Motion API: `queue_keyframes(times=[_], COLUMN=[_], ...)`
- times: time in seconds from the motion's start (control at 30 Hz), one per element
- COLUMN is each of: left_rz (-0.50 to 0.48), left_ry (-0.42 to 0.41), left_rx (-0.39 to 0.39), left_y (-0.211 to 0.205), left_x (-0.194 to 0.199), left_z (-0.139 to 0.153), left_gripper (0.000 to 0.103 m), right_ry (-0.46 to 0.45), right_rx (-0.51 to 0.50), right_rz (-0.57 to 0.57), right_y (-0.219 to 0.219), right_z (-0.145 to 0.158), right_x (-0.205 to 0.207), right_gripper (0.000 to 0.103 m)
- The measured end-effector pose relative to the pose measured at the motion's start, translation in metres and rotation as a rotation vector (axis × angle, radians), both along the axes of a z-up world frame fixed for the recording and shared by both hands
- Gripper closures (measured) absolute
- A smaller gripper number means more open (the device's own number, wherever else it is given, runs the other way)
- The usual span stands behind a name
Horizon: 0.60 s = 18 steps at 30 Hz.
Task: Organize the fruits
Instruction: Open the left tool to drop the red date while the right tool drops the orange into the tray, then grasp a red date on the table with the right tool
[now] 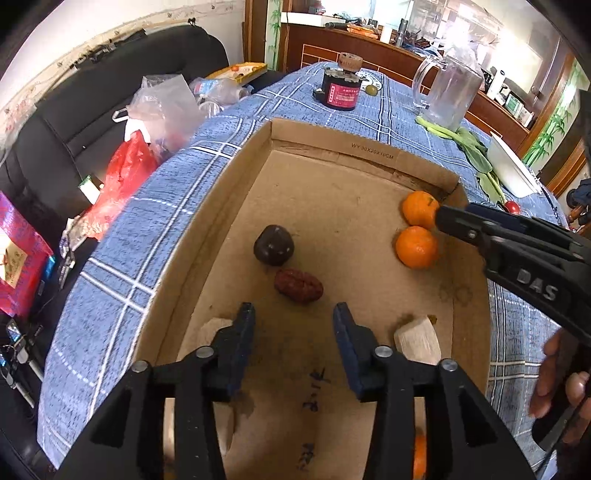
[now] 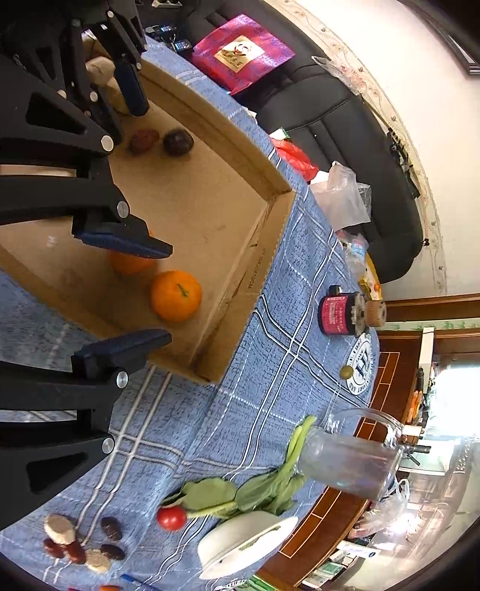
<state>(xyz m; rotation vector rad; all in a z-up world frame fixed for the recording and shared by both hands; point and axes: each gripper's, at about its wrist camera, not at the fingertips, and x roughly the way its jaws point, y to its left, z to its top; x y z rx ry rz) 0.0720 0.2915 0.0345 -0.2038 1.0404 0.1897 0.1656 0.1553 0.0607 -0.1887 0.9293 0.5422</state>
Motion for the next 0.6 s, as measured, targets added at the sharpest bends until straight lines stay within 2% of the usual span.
queue_keyframes(times=[0.23, 0.3, 0.37, 0.43, 0.6], left_rz=[0.015, 0.017, 0.025, 0.028, -0.003], left_ry=[-0.028, -0.036, -0.050, -0.064, -0.083], left_rx=[0.056, 0.075, 0.091, 0.086, 0.049], left_y=[-0.013, -0.019, -0.027, -0.037, -0.070], left_x=[-0.023, -0.029, -0.036, -0.041, -0.048], left_z=[0.013, 0.017, 0.021, 0.025, 0.032], left_gripper=[0.045, 0.039, 0.036, 0.034, 0.034], right_ry=[-0.021, -0.026, -0.036, -0.040, -0.011], right_rx=[0.021, 0.038, 0.045, 0.055, 0.071], right_rz=[-0.027, -0.043, -0.065, -0.089, -0.161], right_y=[-0.030, -0.045, -0.059, -0.078, -0.129], right_z=[0.020, 0.025, 0.029, 0.031, 0.028], right_x=[-0.042, -0.057, -0.072, -0.088, -0.121], right_gripper=[0.053, 0.047, 0.038, 0.033, 0.033])
